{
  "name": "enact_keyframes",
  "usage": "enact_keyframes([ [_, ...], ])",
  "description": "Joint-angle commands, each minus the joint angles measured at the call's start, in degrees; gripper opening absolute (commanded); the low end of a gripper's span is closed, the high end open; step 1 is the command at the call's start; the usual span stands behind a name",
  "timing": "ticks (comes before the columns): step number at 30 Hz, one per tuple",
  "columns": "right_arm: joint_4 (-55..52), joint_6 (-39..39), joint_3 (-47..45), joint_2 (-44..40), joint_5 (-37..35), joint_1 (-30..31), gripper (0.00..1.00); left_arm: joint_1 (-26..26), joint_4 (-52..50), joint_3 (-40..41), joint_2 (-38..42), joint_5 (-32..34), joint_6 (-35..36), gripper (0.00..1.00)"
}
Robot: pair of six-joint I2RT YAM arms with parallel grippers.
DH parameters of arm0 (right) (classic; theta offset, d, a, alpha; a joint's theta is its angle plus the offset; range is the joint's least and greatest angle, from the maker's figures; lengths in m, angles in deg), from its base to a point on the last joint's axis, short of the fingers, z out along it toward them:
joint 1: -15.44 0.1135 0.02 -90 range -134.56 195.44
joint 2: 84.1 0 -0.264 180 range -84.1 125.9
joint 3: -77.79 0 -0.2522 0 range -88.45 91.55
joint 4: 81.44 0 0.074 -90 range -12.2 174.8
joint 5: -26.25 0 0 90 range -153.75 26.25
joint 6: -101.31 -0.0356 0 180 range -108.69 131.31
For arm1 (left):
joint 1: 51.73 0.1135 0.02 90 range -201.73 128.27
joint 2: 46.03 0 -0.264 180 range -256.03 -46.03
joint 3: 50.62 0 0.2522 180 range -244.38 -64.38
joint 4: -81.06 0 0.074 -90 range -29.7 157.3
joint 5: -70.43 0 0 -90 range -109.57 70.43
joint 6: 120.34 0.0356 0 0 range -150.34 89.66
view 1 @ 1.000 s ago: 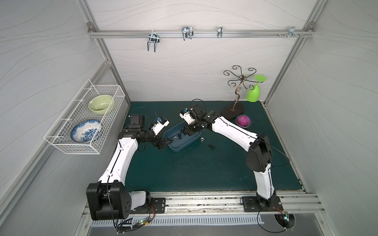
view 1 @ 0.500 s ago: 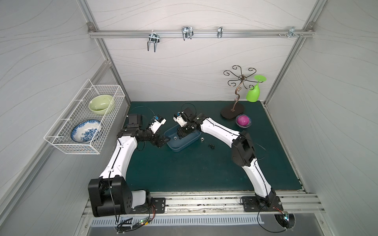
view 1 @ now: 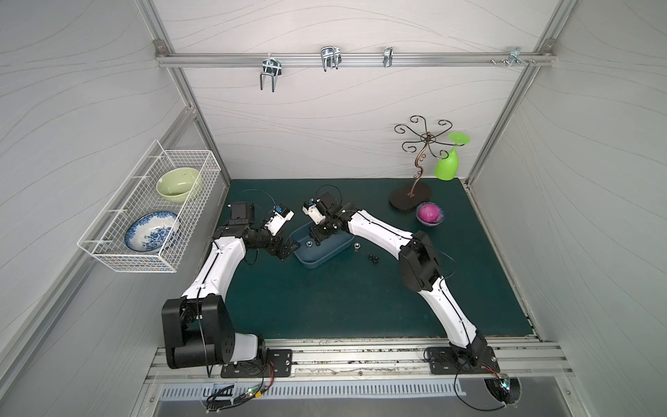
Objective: Put the nuts on the desktop into the storage box
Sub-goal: Place the nut in the storage box.
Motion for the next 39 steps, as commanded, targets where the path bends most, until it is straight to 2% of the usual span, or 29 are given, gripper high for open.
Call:
enact_keyframes([
  [1, 2.3, 1.3, 2.4, 2.9, -0.7, 0.0, 0.19, 0.3, 2.0, -0.1, -1.1, -0.4, 0.9, 0.99],
  [24, 2.9, 1.4, 9.4, 11.4, -2.9, -0.7, 0.18, 0.3, 2.2, 0.2, -2.8, -1.6, 0.4, 0.99],
  [28, 2.6, 1.7, 9.5, 11.2, -3.4, -0.7, 0.25, 0.3, 2.1, 0.1, -2.5, -1.6, 0.4, 0.99],
  [30, 2.0, 1.4, 9.4, 10.5, -3.6, -0.7, 0.35, 0.2, 2.1, 0.1, -2.4, -1.6, 0.3, 0.99],
  [39, 1.6, -0.1, 8.0, 5.0, -2.4, -0.6, 0.40, 0.3, 1.3, -0.3, -1.7, -1.8, 0.0, 0.99],
])
